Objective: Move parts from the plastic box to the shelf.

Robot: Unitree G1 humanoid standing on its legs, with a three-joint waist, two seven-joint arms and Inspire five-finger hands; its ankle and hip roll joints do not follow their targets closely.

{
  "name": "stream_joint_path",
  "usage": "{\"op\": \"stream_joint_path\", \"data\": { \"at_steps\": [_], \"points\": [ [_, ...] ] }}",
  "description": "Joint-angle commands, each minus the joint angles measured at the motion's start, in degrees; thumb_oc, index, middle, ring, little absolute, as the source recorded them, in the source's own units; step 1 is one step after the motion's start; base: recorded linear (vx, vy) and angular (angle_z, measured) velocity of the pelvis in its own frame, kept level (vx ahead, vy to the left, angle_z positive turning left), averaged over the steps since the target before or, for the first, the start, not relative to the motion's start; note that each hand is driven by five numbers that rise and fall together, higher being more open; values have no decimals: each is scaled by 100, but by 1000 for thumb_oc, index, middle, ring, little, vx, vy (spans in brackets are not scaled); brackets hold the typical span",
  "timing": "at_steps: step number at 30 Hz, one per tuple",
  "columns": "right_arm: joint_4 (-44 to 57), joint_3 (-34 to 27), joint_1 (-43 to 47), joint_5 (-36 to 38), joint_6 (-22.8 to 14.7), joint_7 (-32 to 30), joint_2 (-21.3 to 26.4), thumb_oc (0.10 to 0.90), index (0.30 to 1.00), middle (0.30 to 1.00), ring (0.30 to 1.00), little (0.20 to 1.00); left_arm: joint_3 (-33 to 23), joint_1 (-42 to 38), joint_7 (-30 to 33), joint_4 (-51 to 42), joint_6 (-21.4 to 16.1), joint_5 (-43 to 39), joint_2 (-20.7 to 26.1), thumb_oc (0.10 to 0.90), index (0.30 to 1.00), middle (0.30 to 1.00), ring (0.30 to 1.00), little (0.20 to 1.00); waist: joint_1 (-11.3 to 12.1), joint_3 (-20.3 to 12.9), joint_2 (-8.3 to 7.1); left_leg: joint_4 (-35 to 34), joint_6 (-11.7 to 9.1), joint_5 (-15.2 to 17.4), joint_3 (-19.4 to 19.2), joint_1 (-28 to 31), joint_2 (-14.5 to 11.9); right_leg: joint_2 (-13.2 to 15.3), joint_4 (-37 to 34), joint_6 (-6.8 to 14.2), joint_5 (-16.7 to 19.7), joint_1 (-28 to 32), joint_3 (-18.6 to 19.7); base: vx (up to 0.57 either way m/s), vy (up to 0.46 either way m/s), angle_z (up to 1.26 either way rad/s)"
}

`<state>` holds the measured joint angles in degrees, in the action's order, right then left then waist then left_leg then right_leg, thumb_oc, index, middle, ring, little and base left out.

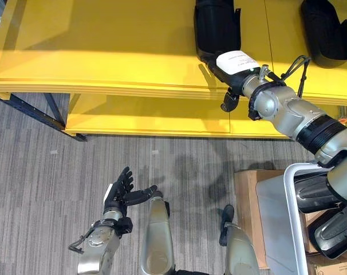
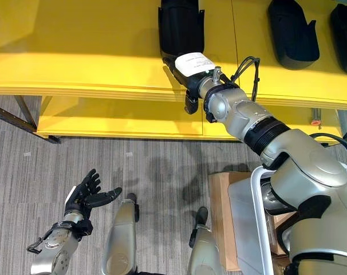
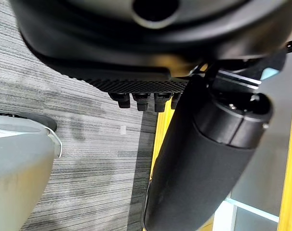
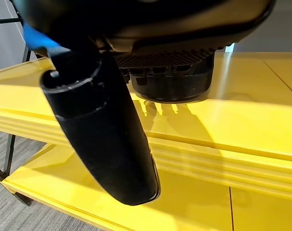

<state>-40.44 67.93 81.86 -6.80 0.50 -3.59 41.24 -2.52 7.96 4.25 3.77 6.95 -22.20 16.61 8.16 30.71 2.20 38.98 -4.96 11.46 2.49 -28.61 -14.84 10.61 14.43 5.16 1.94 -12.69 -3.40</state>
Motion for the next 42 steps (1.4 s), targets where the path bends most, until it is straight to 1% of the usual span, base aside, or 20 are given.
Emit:
{"op": "stream_joint_path", "data": {
  "at_steps": [1,20,31,36,39,42],
  "points": [
    [-240,0,1215,-133,-83,-280,-96,900,1000,1000,1000,1000,-126,357,20,-930,-566,-79,-233,900,1000,1000,1000,1000,29,-92,237,-1151,-247,-1527,320,536,-565,148,628,-171,783,31,396,0,0,0],
    [-839,232,1572,-160,-78,-403,-252,900,1000,1000,1000,1000,-119,374,54,-932,-588,-109,-214,900,1000,1000,1000,1000,-3,-92,262,-1146,-286,-1505,338,501,-601,129,613,-162,803,-3,407,0,0,0],
    [-868,213,1576,-175,-71,-438,-235,900,1000,1000,1000,1000,-136,366,65,-923,-596,-112,-241,900,1000,1000,1000,1000,-18,-92,273,-1121,-310,-1505,336,465,-601,144,625,-160,806,-16,413,0,0,0],
    [-455,52,1325,-199,-77,-397,-82,900,1000,1000,1000,1000,-157,331,77,-899,-593,-89,-233,900,1000,1000,1000,1000,-30,-92,257,-1114,-325,-1513,327,470,-603,138,637,-159,811,-28,416,0,0,0],
    [114,-313,895,-187,-91,-373,129,900,1000,1000,1000,1000,-188,297,104,-895,-595,-74,-246,900,1000,1000,1000,1000,-59,-92,236,-1114,-326,-1513,322,480,-603,141,663,-154,808,-41,419,0,0,0],
    [1010,-844,213,-189,-117,-273,422,900,1000,1000,1000,1000,-227,254,121,-845,-585,-49,-258,900,1000,1000,1000,1000,-96,-92,198,-1136,-330,-1514,315,517,-598,148,671,-149,800,-38,410,-7,-8,1]
  ]
}}
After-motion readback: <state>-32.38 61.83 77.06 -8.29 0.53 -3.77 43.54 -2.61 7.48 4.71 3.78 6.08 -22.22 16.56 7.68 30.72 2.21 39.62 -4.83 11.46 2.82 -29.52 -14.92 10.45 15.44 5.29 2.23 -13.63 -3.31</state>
